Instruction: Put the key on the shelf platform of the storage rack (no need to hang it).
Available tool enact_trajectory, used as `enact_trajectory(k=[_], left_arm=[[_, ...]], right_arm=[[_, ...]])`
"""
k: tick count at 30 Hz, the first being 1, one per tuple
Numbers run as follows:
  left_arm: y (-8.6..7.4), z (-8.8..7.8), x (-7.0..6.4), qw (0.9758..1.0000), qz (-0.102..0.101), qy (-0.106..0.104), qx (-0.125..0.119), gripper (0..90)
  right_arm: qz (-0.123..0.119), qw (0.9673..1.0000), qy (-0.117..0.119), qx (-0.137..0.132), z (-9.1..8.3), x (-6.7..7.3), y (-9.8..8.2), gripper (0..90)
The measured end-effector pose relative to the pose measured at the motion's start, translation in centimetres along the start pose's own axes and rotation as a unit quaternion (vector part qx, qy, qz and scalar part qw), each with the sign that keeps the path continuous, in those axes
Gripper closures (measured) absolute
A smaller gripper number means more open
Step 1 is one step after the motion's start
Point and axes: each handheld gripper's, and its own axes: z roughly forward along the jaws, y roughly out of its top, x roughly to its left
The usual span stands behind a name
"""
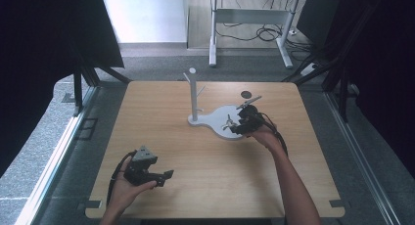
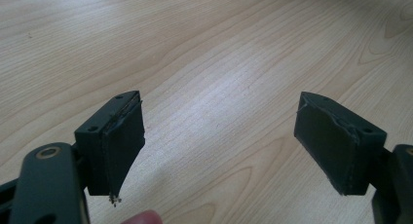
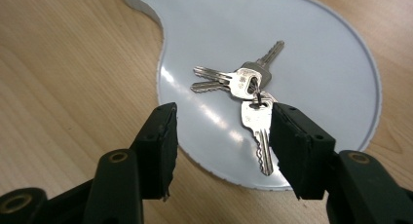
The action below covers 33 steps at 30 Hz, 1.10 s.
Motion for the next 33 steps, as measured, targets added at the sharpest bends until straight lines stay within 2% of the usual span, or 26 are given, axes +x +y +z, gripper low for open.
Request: enact_trajectory(k=[3, 6, 12, 15, 22, 27, 33], left_arm=[[0.0, 0.0, 0.0, 1.0, -0.003, 0.001, 0.001, 18.9], [0.0, 0.1, -0.1, 1.0, -0.003, 0.0, 0.001, 18.9], [0.0, 0.2, 0.0, 1.0, -0.004, 0.001, 0.001, 18.9], [0.0, 0.2, 0.0, 1.0, -0.004, 0.001, 0.003, 18.9], [-0.1, 0.4, 0.0, 1.0, -0.004, 0.001, 0.005, 18.9], [-0.1, 0.6, -0.1, 1.0, 0.0, 0.001, 0.009, 18.9], [-0.1, 0.8, -0.2, 0.9999, 0.002, 0.001, 0.012, 19.0]], right_arm=[[0.0, 1.0, 0.009, -0.002, -0.9, 0.3, -0.7, 45.1], [-0.003, 0.9997, 0.015, -0.019, -1.9, 0.8, -1.5, 45.6], [-0.026, 0.9991, 0.021, -0.028, -3.3, 2.4, -3.6, 46.1], [-0.031, 0.9985, 0.031, -0.034, -4.0, 3.1, -4.7, 46.1], [-0.03, 0.997, 0.045, -0.055, -5.3, 4.3, -8.0, 46.0], [-0.03, 0.9966, 0.052, -0.057, -6.1, 4.9, -10.4, 45.9], [-0.025, 0.9976, 0.051, -0.04, -6.3, 4.8, -13.0, 46.1]])
